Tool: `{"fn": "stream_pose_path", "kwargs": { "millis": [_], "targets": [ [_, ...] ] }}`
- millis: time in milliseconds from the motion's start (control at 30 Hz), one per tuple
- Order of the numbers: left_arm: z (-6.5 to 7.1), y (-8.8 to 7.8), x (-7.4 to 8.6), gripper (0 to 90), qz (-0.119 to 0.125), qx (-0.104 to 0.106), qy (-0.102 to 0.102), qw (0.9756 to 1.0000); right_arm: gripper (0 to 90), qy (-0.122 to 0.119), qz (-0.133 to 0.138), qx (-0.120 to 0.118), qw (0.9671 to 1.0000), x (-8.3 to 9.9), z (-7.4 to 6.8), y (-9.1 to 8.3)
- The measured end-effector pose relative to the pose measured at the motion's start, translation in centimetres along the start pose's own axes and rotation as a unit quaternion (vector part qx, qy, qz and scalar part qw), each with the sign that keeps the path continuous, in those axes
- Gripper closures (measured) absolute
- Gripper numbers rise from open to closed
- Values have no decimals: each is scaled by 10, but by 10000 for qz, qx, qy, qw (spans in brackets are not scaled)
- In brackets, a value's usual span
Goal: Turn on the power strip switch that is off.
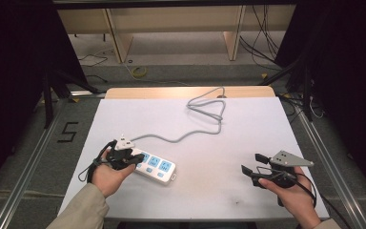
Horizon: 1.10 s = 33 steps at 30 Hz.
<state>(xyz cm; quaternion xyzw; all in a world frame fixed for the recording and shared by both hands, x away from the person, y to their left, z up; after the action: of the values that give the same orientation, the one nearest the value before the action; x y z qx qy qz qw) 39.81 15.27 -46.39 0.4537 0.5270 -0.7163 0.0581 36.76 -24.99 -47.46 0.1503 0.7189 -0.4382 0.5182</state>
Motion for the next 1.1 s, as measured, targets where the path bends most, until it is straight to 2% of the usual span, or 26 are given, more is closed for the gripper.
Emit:
{"fn": "stream_pose_path", "kwargs": {
  "millis": [367,1100],
  "targets": [
    [0,6,-5,898,-115,-20,27,9999,287,11,-29,-2,10000,1,0,1],
    [6,17,-1,898,-603,84,156,9980,286,5,-38,-3,10000,1,0,1]
  ]
}}
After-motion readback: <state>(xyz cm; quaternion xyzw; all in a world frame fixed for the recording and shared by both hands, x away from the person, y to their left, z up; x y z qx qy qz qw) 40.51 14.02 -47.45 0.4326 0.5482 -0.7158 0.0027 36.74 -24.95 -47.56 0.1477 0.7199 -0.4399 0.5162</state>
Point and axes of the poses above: each handheld gripper's, and its own axes: y roughly forward along the jaws, x roughly out of its underside, z roughly to its right, the point moved 6 cm from there along y, roughly forward along the jaws
